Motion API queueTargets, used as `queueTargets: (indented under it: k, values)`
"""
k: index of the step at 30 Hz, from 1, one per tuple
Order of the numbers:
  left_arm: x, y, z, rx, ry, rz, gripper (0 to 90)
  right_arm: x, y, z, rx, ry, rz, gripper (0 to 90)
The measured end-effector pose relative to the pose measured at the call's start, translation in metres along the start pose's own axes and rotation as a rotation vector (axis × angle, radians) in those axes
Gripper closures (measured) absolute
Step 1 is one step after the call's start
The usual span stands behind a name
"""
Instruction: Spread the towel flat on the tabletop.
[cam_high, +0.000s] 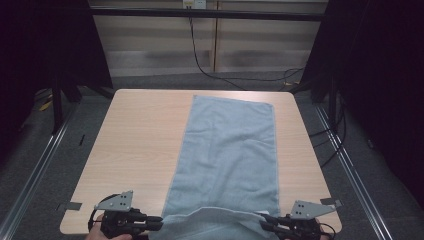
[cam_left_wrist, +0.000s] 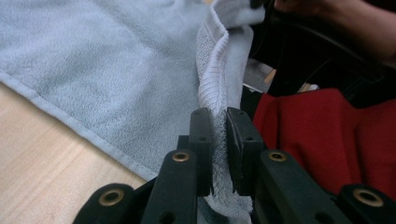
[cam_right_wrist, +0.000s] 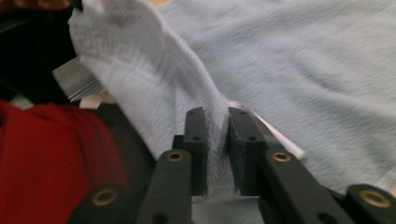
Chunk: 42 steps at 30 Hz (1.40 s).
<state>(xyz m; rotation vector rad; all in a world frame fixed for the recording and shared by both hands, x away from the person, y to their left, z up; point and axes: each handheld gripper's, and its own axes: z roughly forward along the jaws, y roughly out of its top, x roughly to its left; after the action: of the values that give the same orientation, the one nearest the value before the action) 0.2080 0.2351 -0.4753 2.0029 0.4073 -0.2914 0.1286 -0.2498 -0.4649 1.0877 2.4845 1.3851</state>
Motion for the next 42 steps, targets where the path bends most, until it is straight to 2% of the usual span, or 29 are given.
queueTargets:
  k: [1, 3, 5, 6, 8, 9, 10, 12, 14, 17, 18, 19, 21, 22, 23, 24, 25, 26, 28, 29, 30, 31, 32, 34, 37, 42]
  values:
    - [-0.001, -0.001, -0.001, -0.001, -0.021, -0.003, 81.6, 0.001, -0.001, 0.001, 0.011, 0.013, -0.003, 81.6]
    - [-0.004, -0.006, -0.002, 0.023, -0.020, 0.000, 82.0, 0.003, -0.004, 0.003, 0.044, 0.037, -0.017, 81.6]
    - [-0.005, -0.010, -0.002, 0.038, -0.011, -0.002, 78.7, 0.005, -0.006, 0.002, 0.053, 0.045, -0.016, 76.1]
    - [-0.004, -0.008, -0.003, 0.019, -0.006, -0.013, 73.2, 0.005, -0.006, 0.001, 0.044, 0.047, -0.013, 73.8]
    - [0.001, -0.003, -0.006, -0.030, -0.016, -0.025, 71.5, 0.004, -0.003, -0.003, 0.014, 0.055, -0.007, 69.8]
    - [0.005, 0.001, -0.005, -0.043, 0.000, -0.036, 68.7, 0.002, -0.002, -0.004, -0.003, 0.047, 0.000, 67.7]
    - [0.009, 0.005, -0.004, -0.047, 0.003, -0.040, 64.9, 0.000, 0.000, -0.004, -0.021, 0.037, 0.002, 66.8]
    - [0.020, 0.013, 0.000, -0.042, 0.011, -0.035, 65.5, -0.005, 0.005, -0.005, -0.059, 0.023, 0.011, 62.8]
    - [0.035, 0.022, 0.005, -0.047, 0.018, -0.061, 62.5, -0.011, 0.010, -0.003, -0.092, 0.023, 0.031, 63.1]
    - [0.060, 0.036, 0.010, -0.057, 0.085, -0.104, 63.0, -0.023, 0.020, 0.002, -0.119, 0.034, 0.043, 67.7]
    - [0.067, 0.041, 0.012, -0.053, 0.132, -0.103, 63.7, -0.026, 0.023, 0.005, -0.115, 0.039, 0.036, 68.5]
    - [0.074, 0.045, 0.015, -0.048, 0.159, -0.102, 64.6, -0.028, 0.026, 0.008, -0.108, 0.034, 0.033, 74.5]
    - [0.085, 0.052, 0.023, -0.029, 0.218, -0.106, 64.3, -0.028, 0.031, 0.015, -0.078, 0.058, 0.013, 77.3]
    - [0.090, 0.054, 0.030, -0.017, 0.225, -0.107, 62.3, -0.027, 0.033, 0.019, -0.061, 0.047, 0.002, 77.3]
    - [0.094, 0.055, 0.037, 0.018, 0.247, -0.099, 59.8, -0.027, 0.035, 0.022, -0.046, 0.041, 0.001, 76.8]
    - [0.098, 0.056, 0.045, 0.042, 0.267, -0.099, 57.5, -0.028, 0.037, 0.025, -0.044, 0.041, 0.002, 75.2]
    - [0.103, 0.057, 0.051, 0.066, 0.262, -0.100, 56.1, -0.031, 0.039, 0.027, -0.051, 0.038, 0.011, 75.8]
    - [0.105, 0.057, 0.057, 0.076, 0.274, -0.091, 56.0, -0.036, 0.041, 0.028, -0.056, 0.042, 0.018, 78.6]
    - [0.104, 0.056, 0.066, 0.112, 0.297, -0.066, 55.2, -0.042, 0.044, 0.031, -0.060, 0.050, 0.021, 83.7]
    - [0.101, 0.054, 0.070, 0.136, 0.289, -0.061, 55.3, -0.040, 0.044, 0.032, -0.056, 0.056, 0.021, 84.3]
    - [0.097, 0.052, 0.073, 0.160, 0.311, -0.021, 56.9, -0.037, 0.043, 0.033, -0.049, 0.075, 0.006, 84.6]
    - [0.092, 0.052, 0.074, 0.177, 0.354, 0.026, 61.3, -0.032, 0.042, 0.034, -0.045, 0.078, -0.003, 85.0]
    - [0.089, 0.052, 0.075, 0.185, 0.356, 0.030, 68.3, -0.027, 0.040, 0.034, -0.033, 0.086, -0.011, 85.2]
    - [0.085, 0.050, 0.074, 0.201, 0.382, 0.066, 80.6, -0.018, 0.034, 0.032, -0.006, 0.097, -0.032, 85.3]
    - [0.083, 0.049, 0.071, 0.205, 0.394, 0.053, 85.6, -0.006, 0.023, 0.021, 0.011, 0.120, -0.053, 85.3]
    - [0.090, 0.044, 0.062, 0.165, 0.387, -0.028, 86.3, 0.004, -0.002, 0.002, 0.069, 0.153, -0.051, 85.2]
